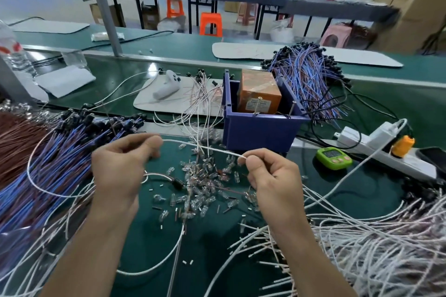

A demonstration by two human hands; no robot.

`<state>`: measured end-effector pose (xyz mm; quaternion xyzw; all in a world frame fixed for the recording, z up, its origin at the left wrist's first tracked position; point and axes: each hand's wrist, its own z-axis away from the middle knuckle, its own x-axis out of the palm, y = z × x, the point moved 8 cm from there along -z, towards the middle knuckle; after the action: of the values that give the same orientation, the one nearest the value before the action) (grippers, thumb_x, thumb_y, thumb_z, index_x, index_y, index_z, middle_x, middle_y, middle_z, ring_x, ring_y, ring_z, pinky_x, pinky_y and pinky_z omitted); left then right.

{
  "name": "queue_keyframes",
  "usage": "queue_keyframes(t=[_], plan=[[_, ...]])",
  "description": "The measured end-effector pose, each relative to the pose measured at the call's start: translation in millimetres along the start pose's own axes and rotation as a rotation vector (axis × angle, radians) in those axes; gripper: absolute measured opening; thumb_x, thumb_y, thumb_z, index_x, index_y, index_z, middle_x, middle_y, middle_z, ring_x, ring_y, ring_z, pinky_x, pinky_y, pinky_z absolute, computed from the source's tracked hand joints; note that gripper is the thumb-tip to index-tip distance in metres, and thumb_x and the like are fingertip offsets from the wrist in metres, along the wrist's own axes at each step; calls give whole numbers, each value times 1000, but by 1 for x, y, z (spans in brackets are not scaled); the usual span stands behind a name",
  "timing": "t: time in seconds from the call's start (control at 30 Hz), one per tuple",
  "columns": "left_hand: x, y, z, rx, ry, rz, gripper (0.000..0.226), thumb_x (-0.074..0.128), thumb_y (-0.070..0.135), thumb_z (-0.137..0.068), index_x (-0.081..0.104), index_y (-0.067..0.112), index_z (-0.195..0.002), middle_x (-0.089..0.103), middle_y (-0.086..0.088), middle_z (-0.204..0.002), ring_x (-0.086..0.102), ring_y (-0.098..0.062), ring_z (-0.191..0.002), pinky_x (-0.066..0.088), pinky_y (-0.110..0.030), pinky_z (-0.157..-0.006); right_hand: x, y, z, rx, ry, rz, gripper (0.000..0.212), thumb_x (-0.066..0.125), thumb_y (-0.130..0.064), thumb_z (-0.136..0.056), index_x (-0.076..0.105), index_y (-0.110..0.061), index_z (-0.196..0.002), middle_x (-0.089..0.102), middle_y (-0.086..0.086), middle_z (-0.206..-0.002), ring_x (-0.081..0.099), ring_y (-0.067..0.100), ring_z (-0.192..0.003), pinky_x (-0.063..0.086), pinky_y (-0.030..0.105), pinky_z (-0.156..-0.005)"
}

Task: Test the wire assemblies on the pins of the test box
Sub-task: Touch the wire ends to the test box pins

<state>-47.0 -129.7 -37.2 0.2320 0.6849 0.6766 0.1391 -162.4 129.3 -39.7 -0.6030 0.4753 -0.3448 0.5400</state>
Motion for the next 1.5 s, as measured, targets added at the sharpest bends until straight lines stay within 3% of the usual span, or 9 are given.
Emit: queue_keyframes(t=[0.17,0.4,0.53,0.67,0.83,0.93,1.17,1.37,1.5], plan=[[2,-18,-5,-403,-183,572,21,69,16,-86,82,19,-70,73,6,-73,62,2,-55,49,-8,-53,-9,5,-5,99,32,-173,30,59,-11,-102,79,-23,-83,53,-5,-56,40,7,-50,32,19,-45],[23,-4,3,-394,-458,1011,10,67,25,-89,77,23,-90,70,12,-84,66,2,-70,54,-10,-69,10,10,3,144,-204,88,30,62,-41,-94,78,-20,-79,70,5,-64,55,18,-55,45,32,-53],[20,-15,1,-463,-419,831,37,48,27,-107,63,23,-74,67,10,-85,63,-3,-73,53,-15,-67,20,13,8,190,-280,59,67,48,-64,-96,78,-13,-66,78,-4,-84,74,9,-87,61,30,-82],[27,-20,8,-500,-514,618,34,45,29,-102,56,24,-71,40,10,-49,33,-3,-40,33,-14,-42,25,10,13,45,-360,576,15,73,-39,-90,79,-26,-88,72,-17,-75,65,-6,-68,55,18,-65],[37,-26,10,-282,-524,206,42,43,18,-102,67,17,-68,25,8,-47,17,-8,-40,15,-24,-44,44,9,27,-15,-540,968,11,81,-36,-80,76,-34,-90,66,-17,-81,60,3,-77,50,22,-71],[41,-28,15,-207,-519,14,51,39,16,-106,74,19,-69,30,7,-50,22,-9,-44,23,-18,-40,40,2,25,-43,-413,871,4,73,-29,-89,74,-31,-87,66,-16,-85,59,3,-82,54,27,-80],[50,-26,27,-109,-507,-258,39,55,22,-102,78,21,-70,33,8,-50,27,-8,-45,26,-17,-41,15,-12,16,-134,-76,415,20,68,-20,-96,64,-32,-81,62,-9,-64,47,6,-52,34,15,-48],[55,-14,44,-9,-466,-227,44,60,66,-82,84,30,-86,30,-9,-58,27,-17,-48,32,-23,-50,12,-9,15,-131,-59,381,20,70,-18,-95,67,-30,-79,57,-11,-58,45,6,-49,31,13,-46],[63,-12,49,85,-487,-197,13,81,34,-84,82,34,-97,56,12,-54,45,-5,-50,40,-20,-54,12,-11,15,-152,-72,422,17,70,-19,-93,69,-29,-80,62,-9,-63,51,9,-54,40,22,-49]])
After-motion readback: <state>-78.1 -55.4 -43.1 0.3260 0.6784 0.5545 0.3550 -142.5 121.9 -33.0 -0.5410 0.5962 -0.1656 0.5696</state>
